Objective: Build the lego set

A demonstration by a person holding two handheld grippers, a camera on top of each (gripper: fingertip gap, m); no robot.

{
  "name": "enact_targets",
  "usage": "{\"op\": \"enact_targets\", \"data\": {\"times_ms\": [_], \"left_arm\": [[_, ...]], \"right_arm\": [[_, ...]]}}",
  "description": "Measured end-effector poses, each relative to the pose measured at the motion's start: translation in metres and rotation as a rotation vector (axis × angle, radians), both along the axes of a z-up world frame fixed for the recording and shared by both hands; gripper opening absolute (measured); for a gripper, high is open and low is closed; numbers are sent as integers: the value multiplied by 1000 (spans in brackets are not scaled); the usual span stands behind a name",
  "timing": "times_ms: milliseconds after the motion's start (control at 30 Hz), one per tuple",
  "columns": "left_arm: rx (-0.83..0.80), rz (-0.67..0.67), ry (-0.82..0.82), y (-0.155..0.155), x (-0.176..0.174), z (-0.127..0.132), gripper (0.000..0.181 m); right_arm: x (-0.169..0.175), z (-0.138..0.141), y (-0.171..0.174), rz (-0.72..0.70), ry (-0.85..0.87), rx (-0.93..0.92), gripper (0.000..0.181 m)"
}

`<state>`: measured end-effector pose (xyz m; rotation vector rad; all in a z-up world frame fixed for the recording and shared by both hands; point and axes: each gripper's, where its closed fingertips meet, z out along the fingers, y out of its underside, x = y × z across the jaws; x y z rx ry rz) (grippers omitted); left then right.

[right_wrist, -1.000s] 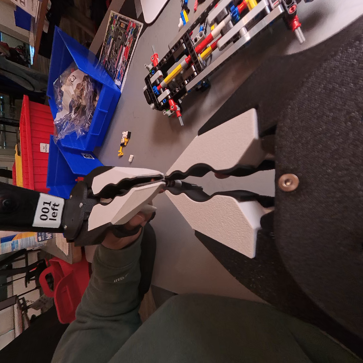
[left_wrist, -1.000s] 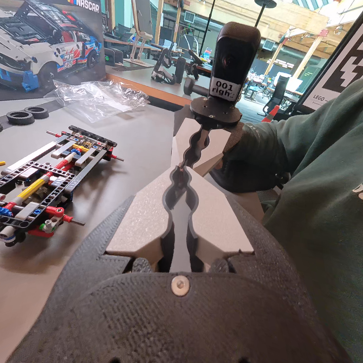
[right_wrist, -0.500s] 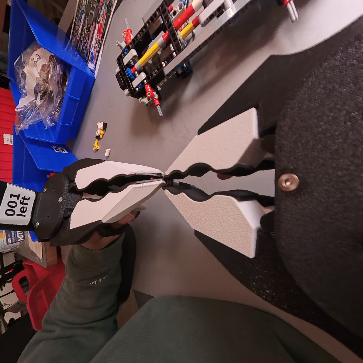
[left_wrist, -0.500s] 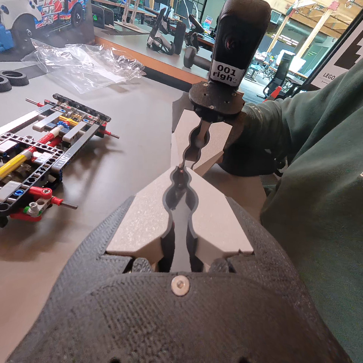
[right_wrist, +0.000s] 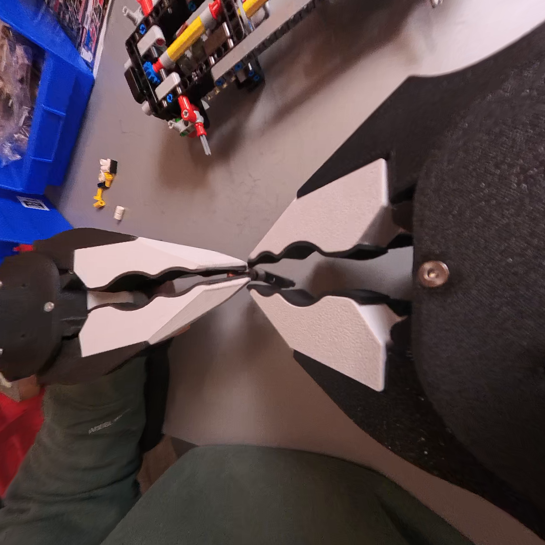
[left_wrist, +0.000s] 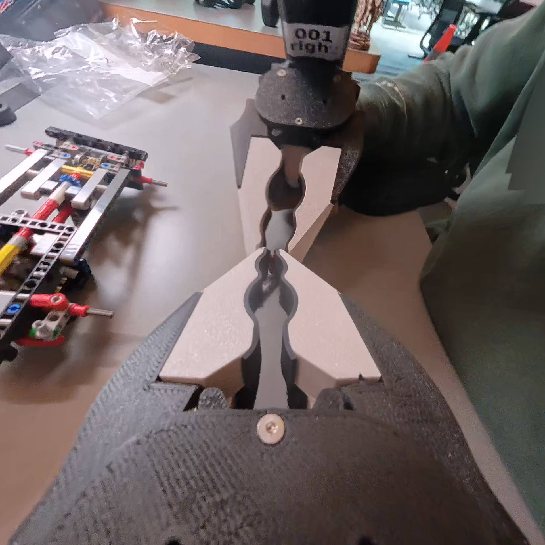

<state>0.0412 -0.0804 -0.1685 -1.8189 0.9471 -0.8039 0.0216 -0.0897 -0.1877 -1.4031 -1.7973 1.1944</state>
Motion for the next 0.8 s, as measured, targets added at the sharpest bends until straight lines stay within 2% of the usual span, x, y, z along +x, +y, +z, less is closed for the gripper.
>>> {"op": "enact_targets", "data": {"times_ms": [67,233,333,400,600,700,800], "left_arm": [[35,-18,52,-3,4,-6,2],[41,-11,72,-3,3,-13,3],[22,-40,26,-8,1,-7,26],[-15,-64,54,-10,-7,-13,34],[-22,-89,285,-9,-13,-54,27],[4,-89,306,-6,-7,-56,14],[27,-85,325,-5,-7,-57,7]], "right_arm": [[3,-6,0,30,-37,76,15],[6,-11,-3,61,-58,95,3],[9,-19,-2,93,-90,148,3],[12,-21,-1,135,-104,170,3],[13,-23,-2,241,-130,197,3],[14,-23,-1,267,-159,216,3],[17,-24,-1,281,-210,247,12]]}}
